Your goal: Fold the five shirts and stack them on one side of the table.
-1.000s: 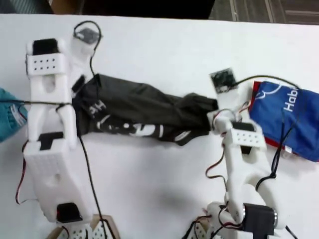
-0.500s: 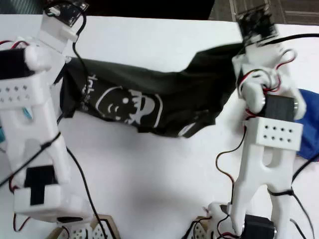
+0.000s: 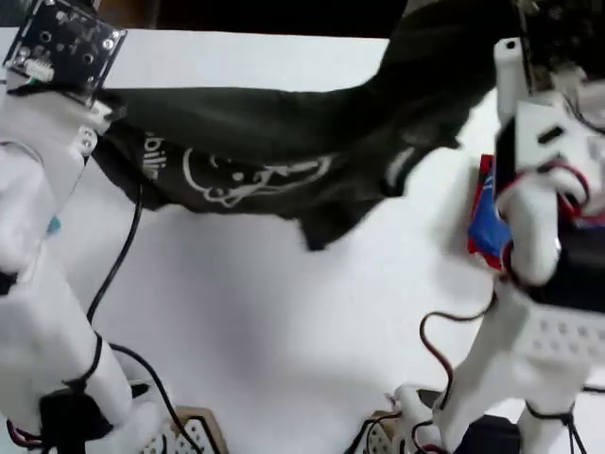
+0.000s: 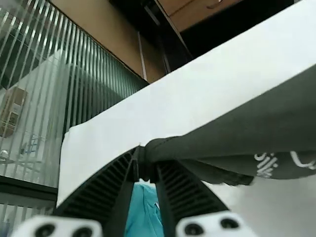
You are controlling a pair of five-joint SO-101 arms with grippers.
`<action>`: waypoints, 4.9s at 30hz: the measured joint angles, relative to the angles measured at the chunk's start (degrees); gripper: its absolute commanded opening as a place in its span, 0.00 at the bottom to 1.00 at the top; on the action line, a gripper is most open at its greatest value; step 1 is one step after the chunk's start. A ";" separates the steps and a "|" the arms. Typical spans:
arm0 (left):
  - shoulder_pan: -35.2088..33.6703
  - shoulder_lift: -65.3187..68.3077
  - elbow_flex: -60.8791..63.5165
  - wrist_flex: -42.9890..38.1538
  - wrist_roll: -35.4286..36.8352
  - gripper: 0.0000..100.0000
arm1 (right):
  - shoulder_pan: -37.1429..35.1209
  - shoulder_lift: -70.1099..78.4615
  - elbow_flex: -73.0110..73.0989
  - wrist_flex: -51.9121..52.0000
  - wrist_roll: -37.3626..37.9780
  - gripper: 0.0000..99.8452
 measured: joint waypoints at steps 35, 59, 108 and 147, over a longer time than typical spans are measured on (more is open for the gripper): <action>-4.40 7.47 45.01 1.76 -26.11 0.27 | 0.00 -26.64 52.57 18.29 4.04 0.02; 13.45 31.91 46.42 -13.45 -10.55 0.24 | 0.09 -48.00 86.15 10.46 5.36 0.02; 18.64 31.38 41.41 -0.35 -9.58 0.03 | 0.09 -48.09 89.49 5.01 5.36 0.02; 10.73 14.15 62.59 2.02 -27.69 0.23 | 0.00 14.51 12.13 38.42 3.69 0.02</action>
